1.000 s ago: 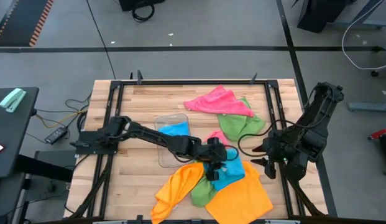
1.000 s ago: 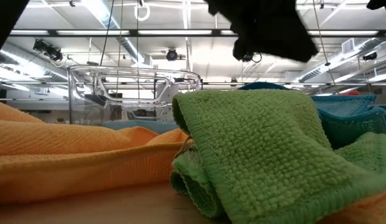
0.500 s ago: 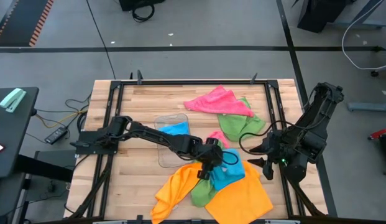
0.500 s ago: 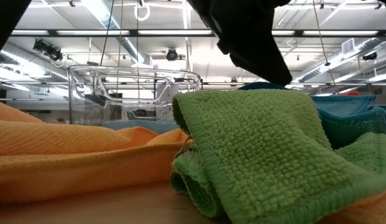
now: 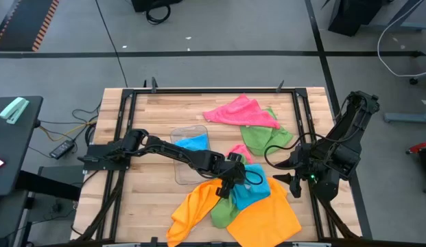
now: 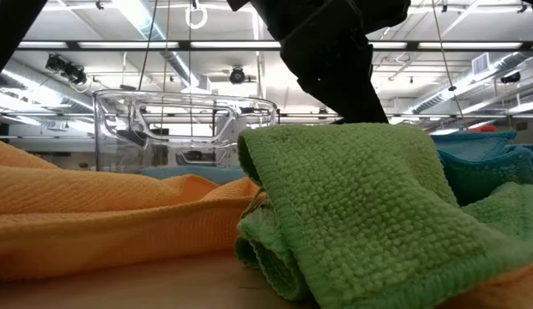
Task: Fold microfiber towels
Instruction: Fold the blue towel
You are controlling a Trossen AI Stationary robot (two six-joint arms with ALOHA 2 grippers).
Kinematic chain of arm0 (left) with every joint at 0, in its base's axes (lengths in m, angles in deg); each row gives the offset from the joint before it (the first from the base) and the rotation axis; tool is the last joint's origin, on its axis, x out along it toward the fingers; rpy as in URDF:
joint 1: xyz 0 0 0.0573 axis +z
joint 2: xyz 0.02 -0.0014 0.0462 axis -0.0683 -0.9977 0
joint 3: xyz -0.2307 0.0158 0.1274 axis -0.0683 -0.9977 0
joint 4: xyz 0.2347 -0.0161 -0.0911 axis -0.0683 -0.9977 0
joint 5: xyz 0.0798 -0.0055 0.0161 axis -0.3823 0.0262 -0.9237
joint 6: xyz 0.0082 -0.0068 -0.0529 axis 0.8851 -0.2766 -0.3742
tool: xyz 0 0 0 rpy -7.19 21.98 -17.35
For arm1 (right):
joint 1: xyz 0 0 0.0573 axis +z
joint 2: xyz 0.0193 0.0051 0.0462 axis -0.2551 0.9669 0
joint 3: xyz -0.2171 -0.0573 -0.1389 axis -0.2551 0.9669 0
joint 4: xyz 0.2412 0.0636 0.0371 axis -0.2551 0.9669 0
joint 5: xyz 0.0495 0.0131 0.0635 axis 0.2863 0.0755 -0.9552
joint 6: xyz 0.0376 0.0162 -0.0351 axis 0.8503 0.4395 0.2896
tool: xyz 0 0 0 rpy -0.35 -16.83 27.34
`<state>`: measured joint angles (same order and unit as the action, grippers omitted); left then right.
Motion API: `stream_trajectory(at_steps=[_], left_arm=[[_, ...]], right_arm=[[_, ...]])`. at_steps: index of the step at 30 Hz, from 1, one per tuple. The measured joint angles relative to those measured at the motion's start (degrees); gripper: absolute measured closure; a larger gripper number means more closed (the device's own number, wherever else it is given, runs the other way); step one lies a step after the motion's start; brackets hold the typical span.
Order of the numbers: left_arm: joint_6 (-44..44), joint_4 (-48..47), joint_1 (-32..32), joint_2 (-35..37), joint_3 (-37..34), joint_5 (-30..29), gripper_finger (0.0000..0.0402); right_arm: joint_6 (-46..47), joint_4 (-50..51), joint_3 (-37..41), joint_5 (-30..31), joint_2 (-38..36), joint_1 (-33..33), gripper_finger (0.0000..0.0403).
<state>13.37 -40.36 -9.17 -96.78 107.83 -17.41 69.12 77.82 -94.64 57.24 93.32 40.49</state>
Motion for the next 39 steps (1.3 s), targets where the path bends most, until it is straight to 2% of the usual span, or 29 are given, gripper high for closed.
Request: stream_trajectory(at_steps=[5, 11, 19, 21, 24, 27, 33, 39], left_arm=[[1.94, -0.01, -0.01, 0.0, 0.0, -0.18, 0.0315], [5.27, -0.46, -0.61, 0.17, 0.0, -0.21, 0.039], [10.39, -5.86, -0.59, 3.09, 0.0, 0.09, 0.0394], [11.72, -5.97, -0.59, 3.6, 0.0, 2.26, 0.039], [11.67, -6.05, -0.61, 3.78, 0.0, 8.55, 0.0379], [8.73, -5.95, -1.17, 3.78, 0.0, 12.77, 0.0376], [-1.01, -3.09, -1.43, 3.43, 0.0, 13.16, 0.0394], [-4.4, -0.45, -1.84, 3.43, 0.0, 13.49, 0.0372]], right_arm=[[0.23, 0.01, 0.0, 0.16, 0.0, 0.0, 0.0173], [0.22, 0.01, 0.0, 0.63, 0.0, 0.01, 0.0173], [-0.22, 0.11, 0.0, 0.63, 0.0, -0.01, 0.0173], [-0.4, 0.22, 0.0, 0.63, -0.02, 0.0, 0.0173], [-0.74, 0.26, 0.0, 0.63, -0.02, -0.01, 0.0173], [-0.93, 0.26, 0.0, 0.63, -0.02, 0.01, 0.0173], [-0.74, 0.25, 0.0, 0.66, -0.02, 0.01, 0.0173], [-0.6, -0.43, 0.0, 0.5, 1.61, 0.01, 0.0173]])
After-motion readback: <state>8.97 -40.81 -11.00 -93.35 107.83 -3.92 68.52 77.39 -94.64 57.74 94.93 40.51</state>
